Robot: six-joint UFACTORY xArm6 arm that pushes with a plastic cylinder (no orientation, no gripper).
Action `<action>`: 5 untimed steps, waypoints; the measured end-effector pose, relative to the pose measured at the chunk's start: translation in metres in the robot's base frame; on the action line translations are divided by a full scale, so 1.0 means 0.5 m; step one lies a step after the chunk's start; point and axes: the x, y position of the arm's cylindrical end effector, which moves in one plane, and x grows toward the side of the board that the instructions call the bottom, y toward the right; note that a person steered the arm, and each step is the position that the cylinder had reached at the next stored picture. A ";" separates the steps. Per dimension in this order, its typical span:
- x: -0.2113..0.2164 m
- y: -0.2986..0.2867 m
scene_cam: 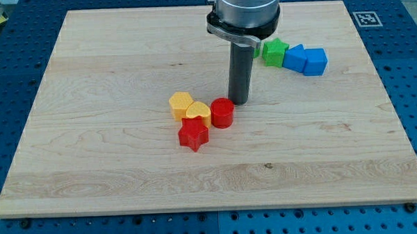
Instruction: Separate the yellow blocks and the red circle
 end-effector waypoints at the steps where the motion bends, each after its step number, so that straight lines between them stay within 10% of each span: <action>1: 0.000 -0.037; 5: 0.063 -0.139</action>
